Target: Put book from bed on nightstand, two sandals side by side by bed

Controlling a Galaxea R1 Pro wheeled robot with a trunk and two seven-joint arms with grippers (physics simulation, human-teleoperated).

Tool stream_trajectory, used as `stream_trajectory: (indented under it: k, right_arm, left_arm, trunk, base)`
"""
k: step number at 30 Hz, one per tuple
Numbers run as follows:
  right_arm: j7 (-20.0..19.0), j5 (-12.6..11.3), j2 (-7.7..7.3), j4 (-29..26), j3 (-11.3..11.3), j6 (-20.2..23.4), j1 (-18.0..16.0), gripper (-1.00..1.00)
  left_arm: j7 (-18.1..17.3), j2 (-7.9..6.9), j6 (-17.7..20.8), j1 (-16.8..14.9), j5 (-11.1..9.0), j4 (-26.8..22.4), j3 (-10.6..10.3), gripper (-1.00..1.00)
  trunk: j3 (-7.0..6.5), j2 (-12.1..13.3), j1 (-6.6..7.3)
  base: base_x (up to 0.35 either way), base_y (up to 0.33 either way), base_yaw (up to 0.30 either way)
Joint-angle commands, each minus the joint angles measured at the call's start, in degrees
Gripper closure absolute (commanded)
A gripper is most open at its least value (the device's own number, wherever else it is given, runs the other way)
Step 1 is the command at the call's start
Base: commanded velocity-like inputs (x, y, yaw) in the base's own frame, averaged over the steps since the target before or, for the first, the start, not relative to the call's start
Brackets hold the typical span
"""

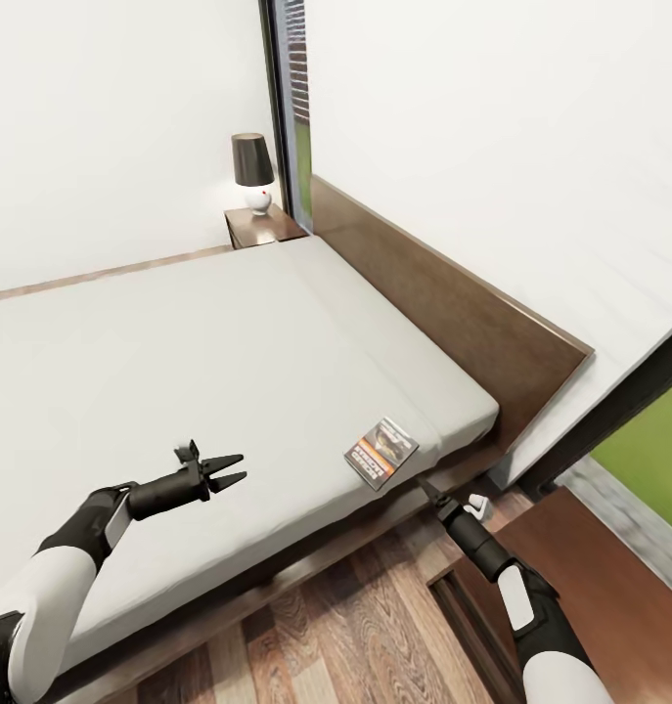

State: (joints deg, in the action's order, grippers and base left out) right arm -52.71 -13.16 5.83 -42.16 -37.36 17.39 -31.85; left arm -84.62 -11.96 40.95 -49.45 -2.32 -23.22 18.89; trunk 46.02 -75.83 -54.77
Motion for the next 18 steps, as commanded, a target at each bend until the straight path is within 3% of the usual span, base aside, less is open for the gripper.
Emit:
stream_trajectory:
  k: [1,11,18]
  right_arm:
    - [-0.2,-0.2,0.06,0.0,-0.3,0.5,-0.1,-1.00]
    - [-0.2,-0.2,0.06,0.0,-0.3,0.5,-0.1,-1.00]
    - [-0.2,-0.2,0.06,0.0,-0.3,0.5,-0.1,-1.00]
  left_arm:
    - [-0.2,0.06,0.6,0.0,0.0,0.0,0.1,-1.00]
    - [-0.2,0.27,0.6,-0.1,0.0,0.0,0.1,-1.00]
    - [-0.2,0.27,0.6,0.0,0.0,0.0,0.1,-1.00]
  trunk:
    - [0.04,0.0,0.00]
    - [0.04,0.0,0.00]
    - [1.30,-2.8,-1.54]
  base:
    - [0.036,0.021,0.000]
    - [0.006,0.003,0.000]
    - [0.000,0.000,0.000]
